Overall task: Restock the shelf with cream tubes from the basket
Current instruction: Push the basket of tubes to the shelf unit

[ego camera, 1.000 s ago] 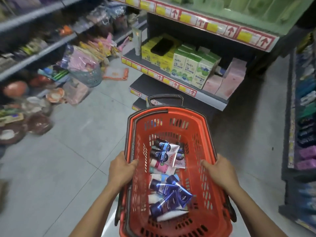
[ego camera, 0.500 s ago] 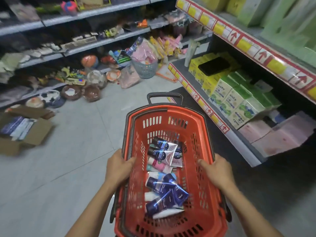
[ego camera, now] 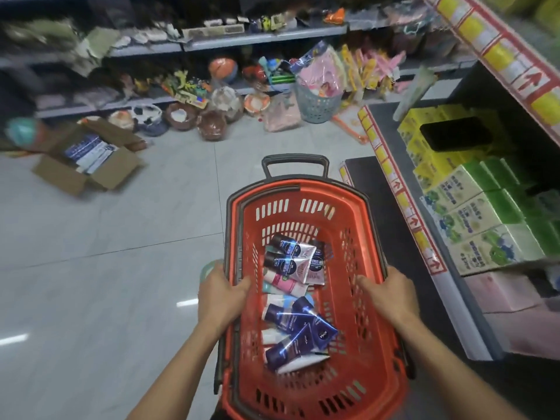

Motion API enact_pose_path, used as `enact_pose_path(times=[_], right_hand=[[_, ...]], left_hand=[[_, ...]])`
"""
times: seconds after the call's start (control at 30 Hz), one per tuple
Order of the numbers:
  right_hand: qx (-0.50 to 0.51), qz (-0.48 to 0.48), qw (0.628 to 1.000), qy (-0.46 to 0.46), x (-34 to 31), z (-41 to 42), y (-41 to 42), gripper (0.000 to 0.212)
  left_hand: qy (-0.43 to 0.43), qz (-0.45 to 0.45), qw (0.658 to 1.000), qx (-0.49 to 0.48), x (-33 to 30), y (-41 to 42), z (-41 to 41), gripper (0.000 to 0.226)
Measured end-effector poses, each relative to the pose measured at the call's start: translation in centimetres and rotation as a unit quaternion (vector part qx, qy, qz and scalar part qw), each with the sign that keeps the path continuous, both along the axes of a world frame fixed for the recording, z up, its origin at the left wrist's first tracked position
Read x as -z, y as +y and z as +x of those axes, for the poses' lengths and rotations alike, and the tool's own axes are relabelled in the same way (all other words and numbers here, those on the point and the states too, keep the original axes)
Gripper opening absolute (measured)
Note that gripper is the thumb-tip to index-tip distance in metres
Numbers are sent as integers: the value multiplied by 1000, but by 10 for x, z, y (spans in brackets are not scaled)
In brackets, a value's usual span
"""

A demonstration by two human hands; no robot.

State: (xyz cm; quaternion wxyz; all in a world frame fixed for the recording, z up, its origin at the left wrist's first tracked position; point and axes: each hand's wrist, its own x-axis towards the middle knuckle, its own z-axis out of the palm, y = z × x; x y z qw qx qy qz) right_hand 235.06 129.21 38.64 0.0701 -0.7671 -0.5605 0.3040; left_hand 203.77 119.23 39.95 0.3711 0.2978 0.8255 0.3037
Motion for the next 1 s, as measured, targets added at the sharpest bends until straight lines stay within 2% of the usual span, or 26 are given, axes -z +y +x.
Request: enact_pose_path(times=[0.13, 0.27, 0.37, 0.43, 0.5, 0.57, 0.63, 0.73, 0.83, 0.9, 1.0], right_hand=[[6, -34, 999, -1, 15, -19, 17, 51], [73, -71, 995, 14, 44, -29, 26, 47], [136, -101, 983, 67, 69, -35, 34, 25], [172, -130, 972, 96, 94, -38, 41, 19], [189, -155, 963, 111, 122, -40, 52, 27], [208, -181, 952, 135, 157, -39, 68, 36], [220, -207, 940, 157, 190, -39, 86, 35], [217, -241, 929, 177, 240, -41, 110, 28], [214, -212, 937, 178, 297, -45, 125, 27], [218, -186, 944, 162, 336, -47, 133, 35], [210, -172, 951, 146, 386, -49, 147, 30]], left_hand=[[-28, -24, 999, 15, 27, 7, -17, 33], [-54, -63, 995, 47, 53, 19, -27, 30], [-66, -90, 991, 70, 84, 28, -32, 25], [-68, -107, 989, 76, 108, 35, -34, 38], [-63, -126, 987, 81, 135, 43, -35, 59], [-66, -144, 983, 88, 165, 53, -36, 66], [-75, -157, 981, 86, 192, 66, -34, 69], [-102, -159, 978, 84, 231, 88, -31, 46], [-119, -167, 976, 77, 280, 109, -27, 17], [-128, -179, 974, 62, 316, 120, -27, 14], [-131, -183, 973, 49, 373, 133, -22, 15]])
